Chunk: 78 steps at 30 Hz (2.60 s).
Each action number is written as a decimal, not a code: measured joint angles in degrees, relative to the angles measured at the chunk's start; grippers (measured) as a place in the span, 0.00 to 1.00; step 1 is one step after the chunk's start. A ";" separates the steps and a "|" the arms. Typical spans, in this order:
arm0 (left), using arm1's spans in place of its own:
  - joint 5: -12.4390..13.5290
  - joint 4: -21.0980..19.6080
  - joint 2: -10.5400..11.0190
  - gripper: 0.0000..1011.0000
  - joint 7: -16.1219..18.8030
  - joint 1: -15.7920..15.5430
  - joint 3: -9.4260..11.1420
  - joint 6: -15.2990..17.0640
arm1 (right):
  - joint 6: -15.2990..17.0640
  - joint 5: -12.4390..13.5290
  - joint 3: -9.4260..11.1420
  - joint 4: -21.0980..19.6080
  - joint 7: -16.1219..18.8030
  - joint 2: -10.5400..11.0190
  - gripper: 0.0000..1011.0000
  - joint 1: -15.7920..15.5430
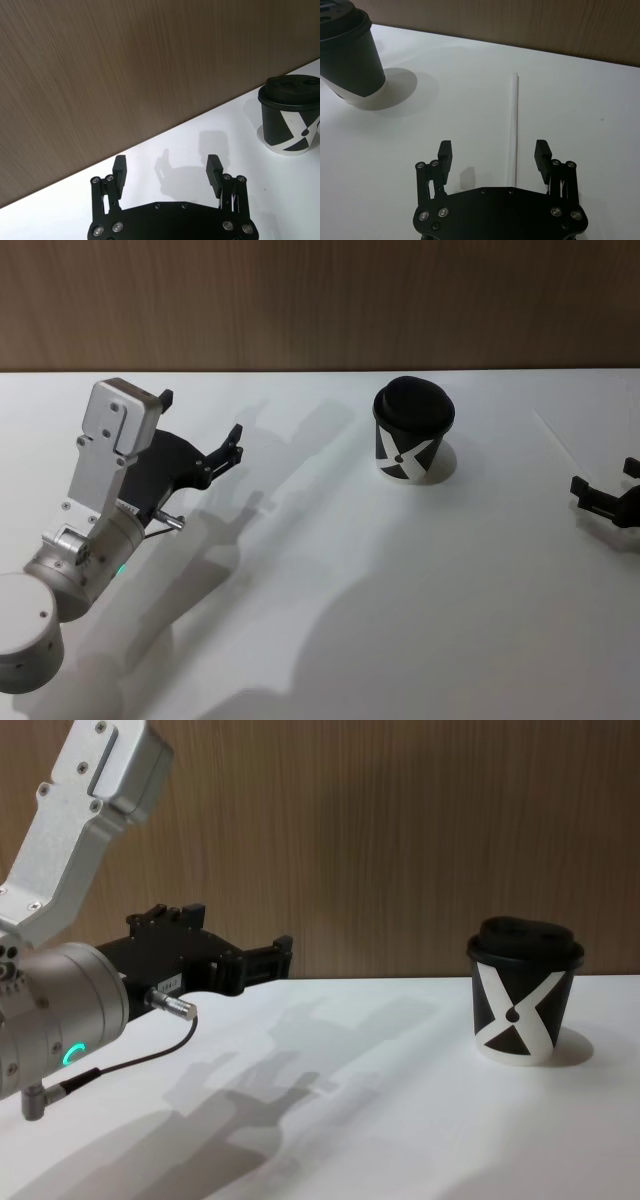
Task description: Pick up the straw with one hand, pass it to the other hand, and insert it into the cup.
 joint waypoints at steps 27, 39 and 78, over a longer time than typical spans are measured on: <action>0.00 0.00 0.00 0.99 0.00 0.00 0.00 0.00 | 0.35 1.13 -1.63 1.99 -0.66 -0.13 0.99 1.07; 0.00 0.00 0.00 0.99 0.00 0.00 0.00 0.00 | 0.79 1.38 -2.13 2.41 -0.91 -0.17 0.99 1.48; 0.00 0.00 0.00 0.99 0.00 0.00 0.00 0.00 | 1.70 2.15 -3.00 3.47 -1.46 -0.61 0.99 2.33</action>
